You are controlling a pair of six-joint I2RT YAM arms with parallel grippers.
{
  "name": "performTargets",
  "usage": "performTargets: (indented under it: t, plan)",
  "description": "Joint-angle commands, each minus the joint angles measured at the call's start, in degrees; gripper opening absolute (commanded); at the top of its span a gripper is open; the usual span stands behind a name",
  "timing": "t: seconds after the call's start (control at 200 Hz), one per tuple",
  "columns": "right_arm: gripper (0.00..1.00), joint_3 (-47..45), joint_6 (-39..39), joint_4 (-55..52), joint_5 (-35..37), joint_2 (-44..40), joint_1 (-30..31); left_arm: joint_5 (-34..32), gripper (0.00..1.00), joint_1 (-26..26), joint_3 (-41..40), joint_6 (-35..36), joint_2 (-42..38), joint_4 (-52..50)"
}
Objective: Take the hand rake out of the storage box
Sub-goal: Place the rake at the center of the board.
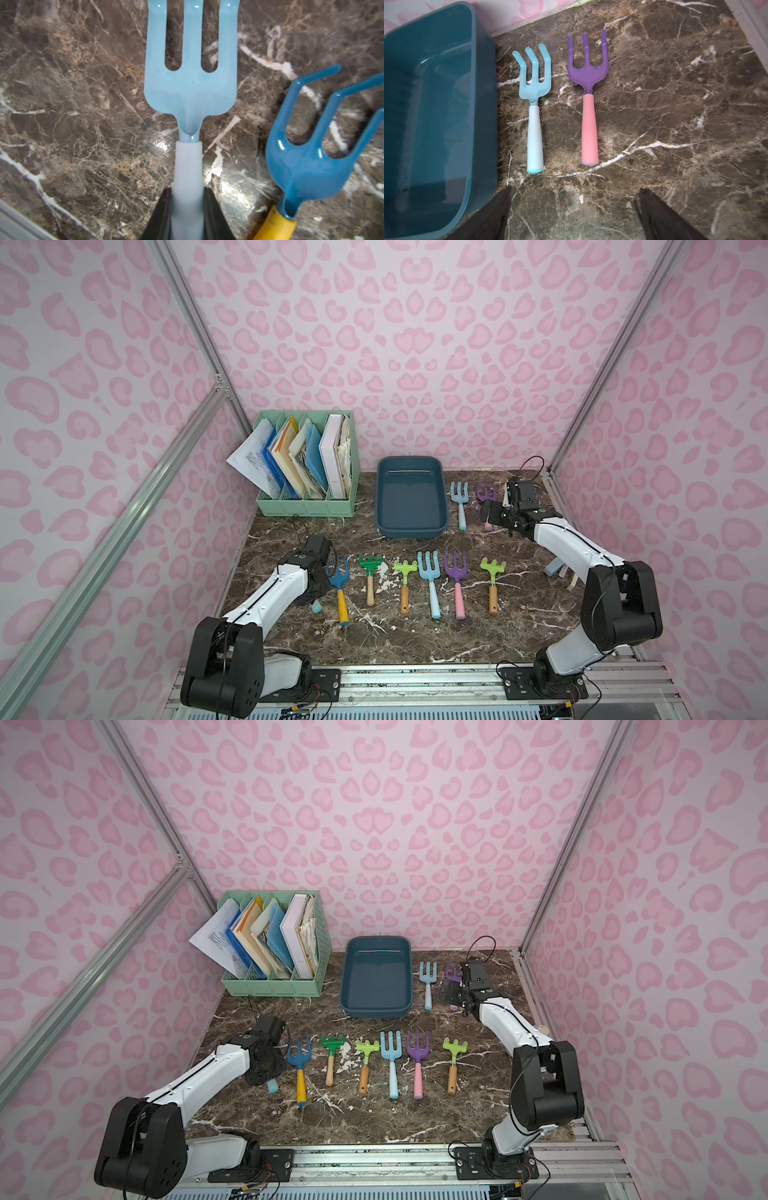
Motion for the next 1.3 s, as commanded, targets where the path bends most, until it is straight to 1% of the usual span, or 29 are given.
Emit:
performTargets:
  t: [0.0,0.025,0.085,0.17,0.245,0.33,0.46,0.515,0.585,0.64,0.71,0.76,0.81,0.915,1.055,1.165,1.24,1.295]
  plan:
    - [0.98,0.1,-0.4,0.8,0.8,-0.1,0.0,-0.5,0.18,0.1,0.0,-1.0,0.5,-4.0]
    - [0.98,0.0,-0.5,0.8,0.7,-0.1,0.0,-0.7,0.21,0.1,0.0,-1.3,0.5,-4.3]
    - [0.98,0.1,-0.5,0.7,0.8,-0.3,0.0,-1.0,0.21,0.2,-0.3,-1.6,0.2,-4.7]
    - [0.98,-0.2,-0.4,1.0,0.7,-0.4,0.0,-1.5,0.29,0.2,-0.5,-2.1,-0.3,-5.0]
    - [0.98,-0.2,-0.5,1.0,0.7,-0.3,0.0,-2.0,0.42,0.2,-0.3,-2.6,-0.2,-5.7]
    - [0.98,-0.2,-0.5,0.9,0.7,-0.6,0.0,-2.1,0.52,0.5,-0.2,-2.8,0.0,-5.8]
    - [0.98,-0.6,-0.5,1.1,0.4,-1.2,-0.1,-2.2,0.56,1.6,0.1,-3.7,-0.4,-6.1]
    - [0.98,-0.8,-0.5,1.2,0.2,-1.4,-0.1,-1.8,0.59,3.0,-0.1,-4.6,-1.3,-5.2]
    - [0.98,-0.9,-0.5,1.4,0.1,-1.6,-0.1,1.1,0.61,5.2,-0.5,-4.3,-2.1,-1.4]
    - [0.98,-1.2,-0.5,1.6,0.2,-1.7,-0.1,4.5,0.61,7.3,-0.4,-4.4,-1.8,0.6]
    - [0.98,-1.4,-0.6,1.7,0.2,-1.9,-0.2,6.7,0.63,7.6,-0.7,-5.3,-1.3,2.7]
    - [0.98,-1.6,-0.7,1.8,0.4,-2.1,-0.3,7.7,0.63,7.7,-2.0,-5.9,-1.5,5.1]
    - [0.98,-1.7,-0.6,1.9,0.4,-2.2,-0.3,6.9,0.62,8.1,-3.4,-6.8,-1.6,6.0]
    - [0.98,-1.8,-0.7,2.2,0.2,-2.2,-0.3,7.5,0.5,9.9,-4.3,-6.1,-0.5,6.3]
    - [0.98,-1.9,-0.8,2.4,0.1,-2.0,-0.4,8.2,0.38,9.9,-3.1,-4.8,2.2,6.2]
    - [0.98,-1.9,-0.7,2.3,0.2,-2.0,-0.4,10.0,0.24,10.0,-0.8,-2.6,6.4,6.3]
    - [0.98,-2.0,-0.8,2.3,0.3,-2.0,-0.6,11.0,0.19,9.9,1.1,-0.4,8.9,5.5]
    - [0.98,-1.9,-0.6,2.3,0.3,-2.0,-0.7,9.0,0.17,9.9,2.5,0.4,9.6,3.1]
